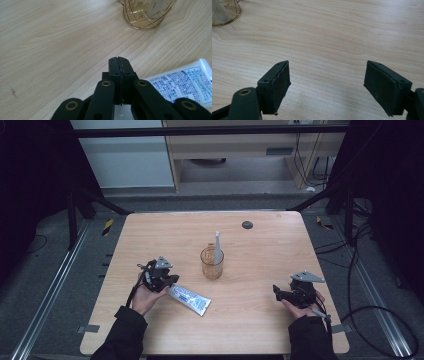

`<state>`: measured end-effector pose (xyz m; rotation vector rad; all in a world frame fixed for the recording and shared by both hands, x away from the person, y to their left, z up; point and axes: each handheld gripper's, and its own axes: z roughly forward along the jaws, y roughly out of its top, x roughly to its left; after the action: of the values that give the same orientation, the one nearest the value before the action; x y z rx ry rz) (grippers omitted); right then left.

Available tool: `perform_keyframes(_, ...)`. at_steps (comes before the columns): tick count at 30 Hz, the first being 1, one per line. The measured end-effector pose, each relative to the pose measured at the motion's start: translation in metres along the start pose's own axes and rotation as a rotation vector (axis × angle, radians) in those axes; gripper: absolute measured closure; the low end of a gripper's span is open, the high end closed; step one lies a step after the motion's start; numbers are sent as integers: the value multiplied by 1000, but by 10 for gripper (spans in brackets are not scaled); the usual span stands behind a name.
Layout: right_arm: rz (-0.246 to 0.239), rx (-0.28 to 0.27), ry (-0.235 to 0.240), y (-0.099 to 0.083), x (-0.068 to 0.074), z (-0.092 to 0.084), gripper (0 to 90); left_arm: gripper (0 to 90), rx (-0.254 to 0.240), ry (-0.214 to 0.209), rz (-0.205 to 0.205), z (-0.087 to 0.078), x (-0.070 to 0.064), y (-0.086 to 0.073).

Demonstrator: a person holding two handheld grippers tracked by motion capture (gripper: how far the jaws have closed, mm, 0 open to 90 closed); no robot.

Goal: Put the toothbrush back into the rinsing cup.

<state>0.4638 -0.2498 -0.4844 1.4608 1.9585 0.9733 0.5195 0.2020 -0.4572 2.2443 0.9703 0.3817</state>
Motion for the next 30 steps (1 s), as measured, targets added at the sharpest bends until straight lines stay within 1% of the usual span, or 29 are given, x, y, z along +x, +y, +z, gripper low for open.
perform_keyframes(2,0,0,0,0,0,0,208,894,25,2,7,3,1,-2)
perform_keyframes(4,0,3,-2,0,0,1,208,895,31,-1,3,4,1,-3)
perform_keyframes(6,3,5,0,0,1,1,208,895,35,-4,8,4,1,-3)
perform_keyframes(14,0,8,1,0,1,1,208,895,41,8,14,-1,-2,-7)
perform_keyframes(19,-5,13,2,-1,1,1,207,894,43,7,-1,-5,-2,-11)
perform_keyframes(21,-15,12,-6,-1,1,1,207,894,45,11,2,-7,-3,-13)
perform_keyframes(24,-9,13,-5,-1,1,1,207,894,48,13,0,-10,-5,-17)
perform_keyframes(30,-14,14,-2,-1,1,1,207,894,52,16,-1,-15,-8,-22)
